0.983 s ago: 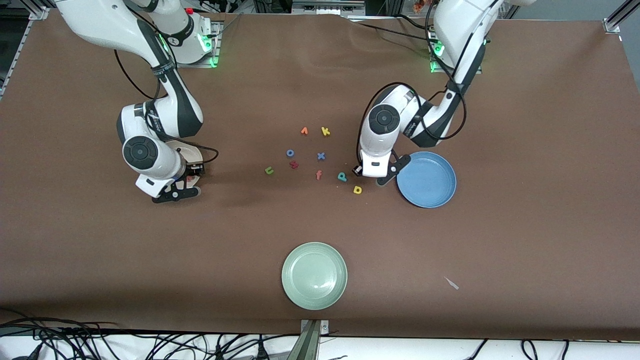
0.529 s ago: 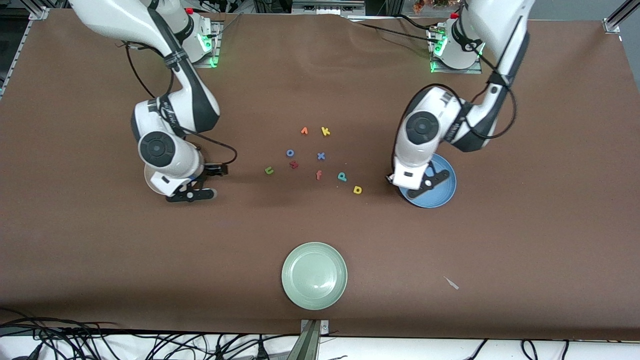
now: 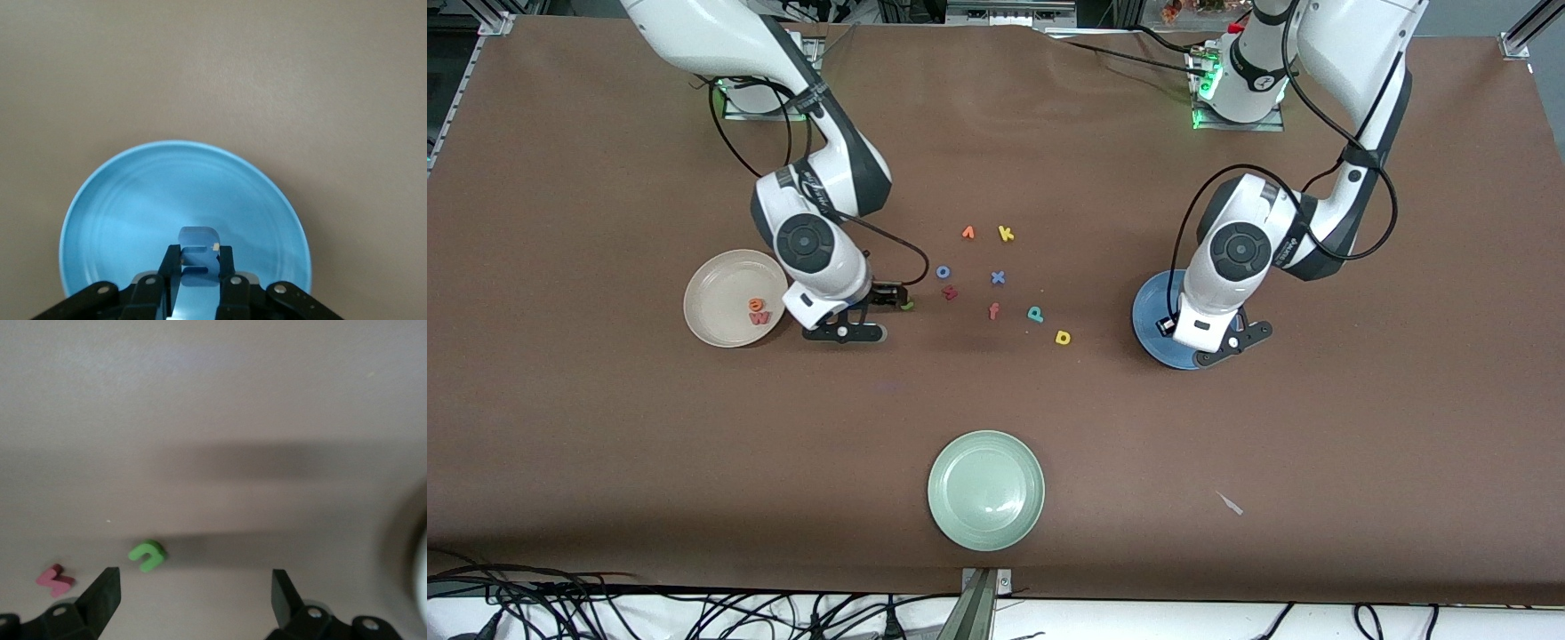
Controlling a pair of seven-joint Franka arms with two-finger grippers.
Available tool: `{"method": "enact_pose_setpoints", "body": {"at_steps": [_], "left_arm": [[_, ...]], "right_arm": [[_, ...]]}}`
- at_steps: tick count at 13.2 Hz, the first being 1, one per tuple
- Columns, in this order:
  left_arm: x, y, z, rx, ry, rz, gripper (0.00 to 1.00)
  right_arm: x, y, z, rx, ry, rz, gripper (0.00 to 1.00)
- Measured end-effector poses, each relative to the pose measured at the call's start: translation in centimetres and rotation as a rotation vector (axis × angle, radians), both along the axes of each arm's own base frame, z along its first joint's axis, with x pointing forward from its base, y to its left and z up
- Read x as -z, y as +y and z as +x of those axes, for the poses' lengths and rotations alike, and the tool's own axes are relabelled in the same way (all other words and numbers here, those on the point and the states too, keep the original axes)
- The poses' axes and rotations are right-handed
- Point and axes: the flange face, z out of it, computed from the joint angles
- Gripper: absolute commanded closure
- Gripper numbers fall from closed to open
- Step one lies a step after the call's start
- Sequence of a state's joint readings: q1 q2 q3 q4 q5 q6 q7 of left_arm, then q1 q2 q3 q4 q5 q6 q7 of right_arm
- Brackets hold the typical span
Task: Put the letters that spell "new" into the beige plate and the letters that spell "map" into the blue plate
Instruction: 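Drop the blue m on the blue plate while the right gripper grasps green u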
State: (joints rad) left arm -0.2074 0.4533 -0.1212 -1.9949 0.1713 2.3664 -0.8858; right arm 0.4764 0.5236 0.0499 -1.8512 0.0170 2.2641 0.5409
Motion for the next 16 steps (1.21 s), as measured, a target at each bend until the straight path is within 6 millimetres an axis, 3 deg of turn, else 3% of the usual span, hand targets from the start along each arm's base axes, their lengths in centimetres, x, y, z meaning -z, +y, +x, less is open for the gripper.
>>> {"method": "enact_pose_setpoints", "body": {"at_steps": [1,3,4,9,13,16], "left_arm": [[0.9,0.8,0.2,0.004,-0.004,-0.008,0.81],[2.0,1.3,0.2,0.011,0.004,-0.012,0.08],[2.2,1.2,0.1,0.017,0.007,-0.013,0.00],[1.2,-0.1,0.6,0.035,-0.006,-0.023,0.00],[-2.6,-2.8,1.9,0.038,0.013,-0.023,0.00],[-5.1,-5.8,2.3,-0.030,-0.001,-0.082,0.00]], "right_arm": [[0.8,0.8,-0.3,0.008,-0.005,0.001,0.00],[2.4,2.0,-0.9,0.026,-0.019,0.006,0.01],[3.0,2.4,-1.1,0.031,-0.023,0.008,0.01],[4.8,3.2,-1.6,0.044,-0.044,0.020,0.17],[5.6,3.6,-2.2,0.044,-0.050,0.024,0.34],[5.6,3.6,-2.2,0.045,-0.053,0.026,0.42]]}}
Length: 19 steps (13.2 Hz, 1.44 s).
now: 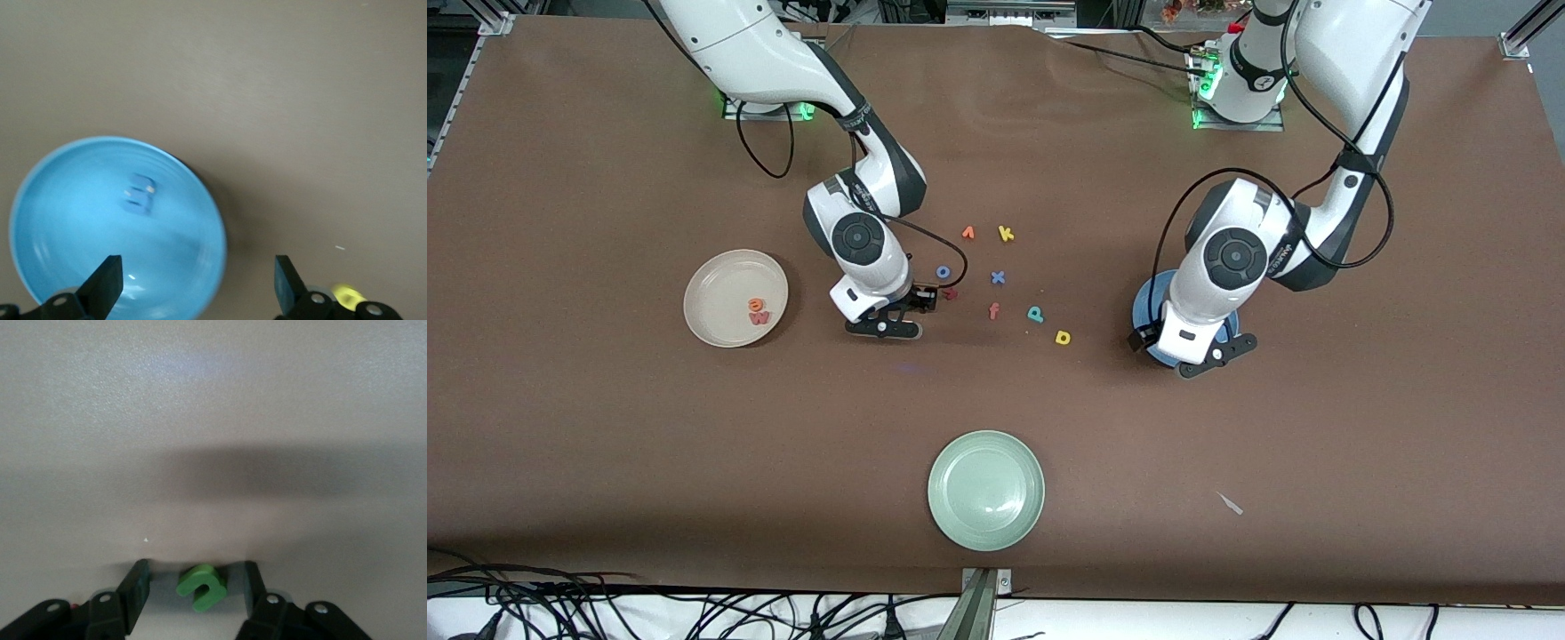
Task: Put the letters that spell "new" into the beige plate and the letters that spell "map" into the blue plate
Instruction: 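Drop the blue m on the blue plate while the right gripper grasps green u, then place the green u on the white plate with the right gripper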
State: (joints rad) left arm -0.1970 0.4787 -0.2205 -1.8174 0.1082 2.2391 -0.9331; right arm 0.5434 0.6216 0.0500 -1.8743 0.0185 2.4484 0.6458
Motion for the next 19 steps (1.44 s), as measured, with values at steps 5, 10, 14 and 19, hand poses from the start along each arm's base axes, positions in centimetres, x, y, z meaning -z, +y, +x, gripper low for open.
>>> {"method": "enact_pose_setpoints", "body": {"at_steps": [5,10,14,19], "left_arm": [[-0.2,-1.7,0.0,-0.033,-0.006,-0.010,0.00],[1.1,-2.5,0.1,-0.038,0.010,-0.010,0.00],[1.0,-2.9,0.4,-0.036,0.003,-0.014,0.00],[1.0,-3.6,0.2,-0.032,0.002,-0.016,0.00]], "right_arm": [[-0.1,0.0,0.0,0.000,-0.001,0.000,0.53],[-0.2,0.0,0.0,0.001,-0.001,0.000,0.64],[-0.2,0.1,-0.1,-0.002,-0.002,0.001,0.68],[-0.2,0.1,-0.1,-0.002,-0.002,0.001,0.73]]}}
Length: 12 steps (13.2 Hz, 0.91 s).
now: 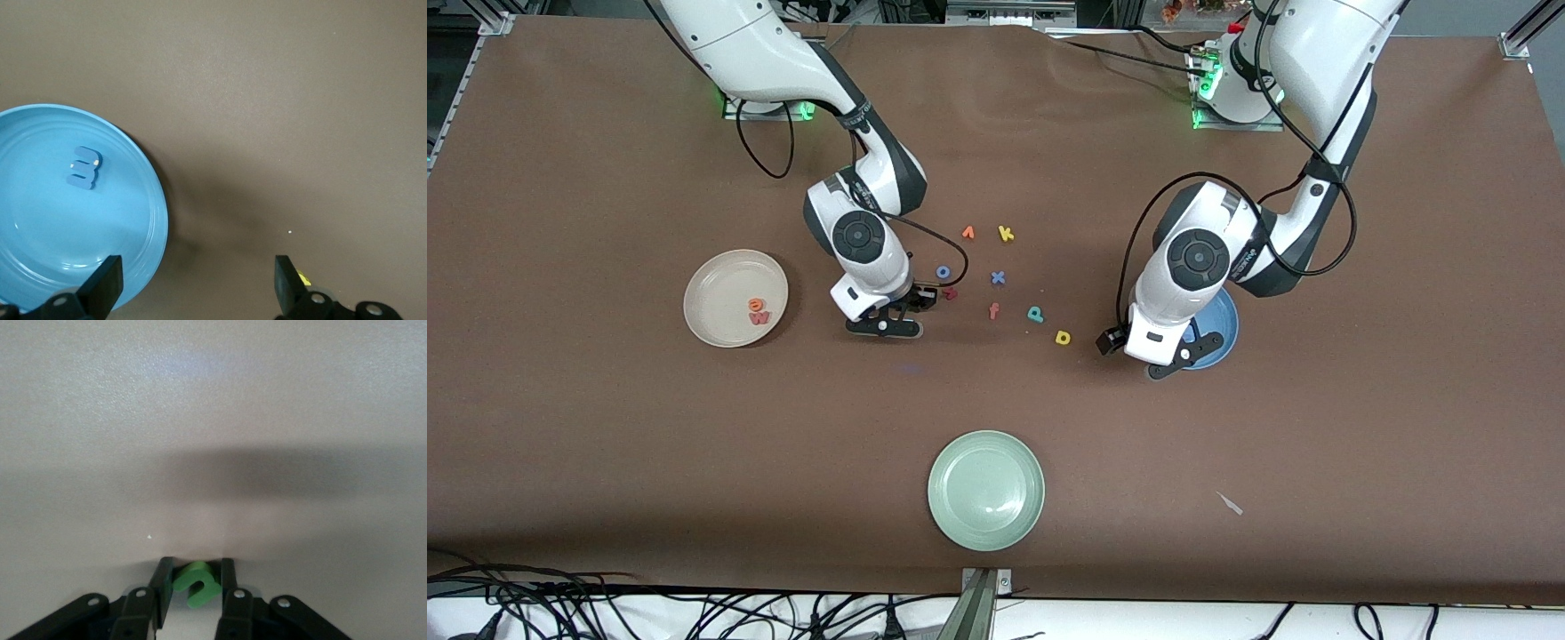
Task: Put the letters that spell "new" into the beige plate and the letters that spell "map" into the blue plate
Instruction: 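Place the green u on the white plate with the right gripper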
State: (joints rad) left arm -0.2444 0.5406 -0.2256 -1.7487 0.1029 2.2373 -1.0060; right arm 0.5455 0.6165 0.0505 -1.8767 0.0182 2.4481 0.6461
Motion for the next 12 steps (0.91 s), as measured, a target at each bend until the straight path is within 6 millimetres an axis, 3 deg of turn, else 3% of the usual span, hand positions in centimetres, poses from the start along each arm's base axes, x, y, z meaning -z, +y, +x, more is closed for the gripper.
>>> {"method": "enact_pose_setpoints", "body": {"at_steps": [5,9,12], "left_arm": [[-0.1,-0.6,-0.2,0.004,-0.001,-0.001,0.00],[0.0,-0.6,-0.2,0.003,0.001,0.000,0.00],[0.0,-0.6,-0.2,0.003,0.000,0.000,0.00]], "right_arm": [[-0.2,0.3,0.0,-0.004,0.005,-0.001,0.76],[-2.6,0.3,1.5,-0.039,0.056,-0.032,0.75],[-5.0,-3.7,4.1,-0.149,0.092,-0.044,0.75]]}}
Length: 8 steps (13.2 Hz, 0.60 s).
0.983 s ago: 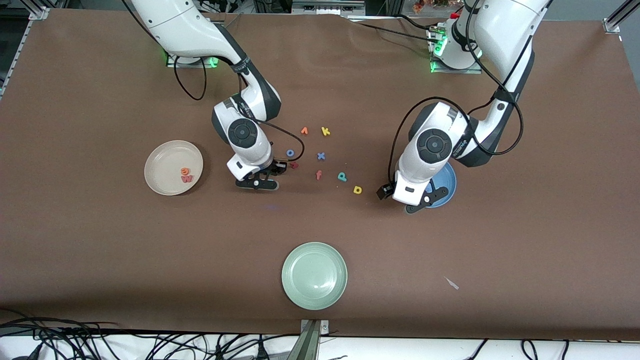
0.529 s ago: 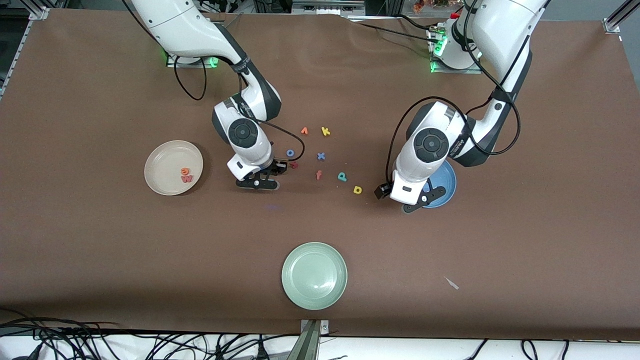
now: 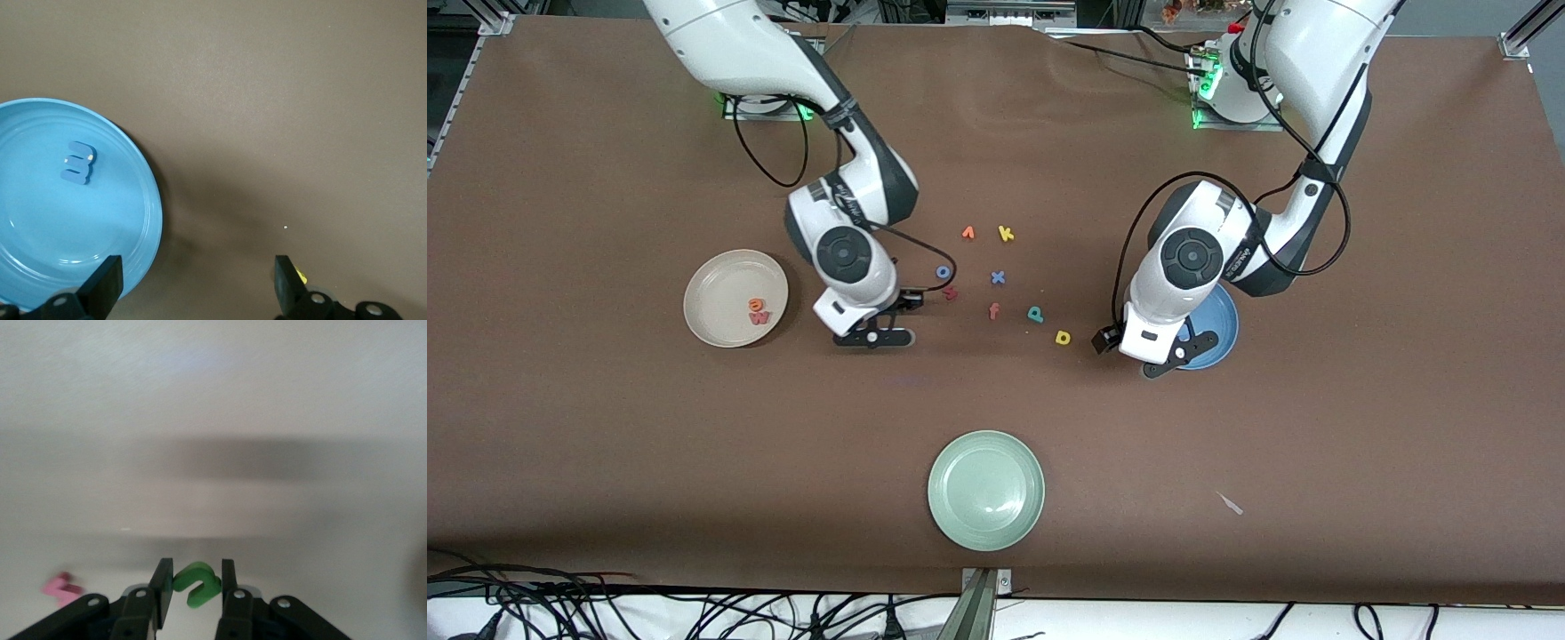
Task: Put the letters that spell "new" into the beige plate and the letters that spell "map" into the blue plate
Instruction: 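Place the green u on the white plate with the right gripper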
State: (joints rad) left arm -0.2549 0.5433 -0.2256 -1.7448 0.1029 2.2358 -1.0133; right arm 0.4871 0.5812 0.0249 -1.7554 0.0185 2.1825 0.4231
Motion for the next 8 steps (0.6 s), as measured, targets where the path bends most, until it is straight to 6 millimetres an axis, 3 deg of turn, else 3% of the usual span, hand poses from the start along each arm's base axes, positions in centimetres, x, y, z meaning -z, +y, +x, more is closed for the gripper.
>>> {"method": "enact_pose_setpoints", "body": {"at_steps": [3,8], "left_arm": [[0.0,-0.5,-0.2,0.000,-0.001,0.000,0.00],[-0.8,-3.2,-0.4,-0.078,-0.019,-0.010,0.00]], "right_arm": [[-1.3,-6.2,2.3,-0.100,0.045,-0.021,0.75],[-2.0,-15.1,4.3,-0.193,0.124,-0.064,0.74]]}}
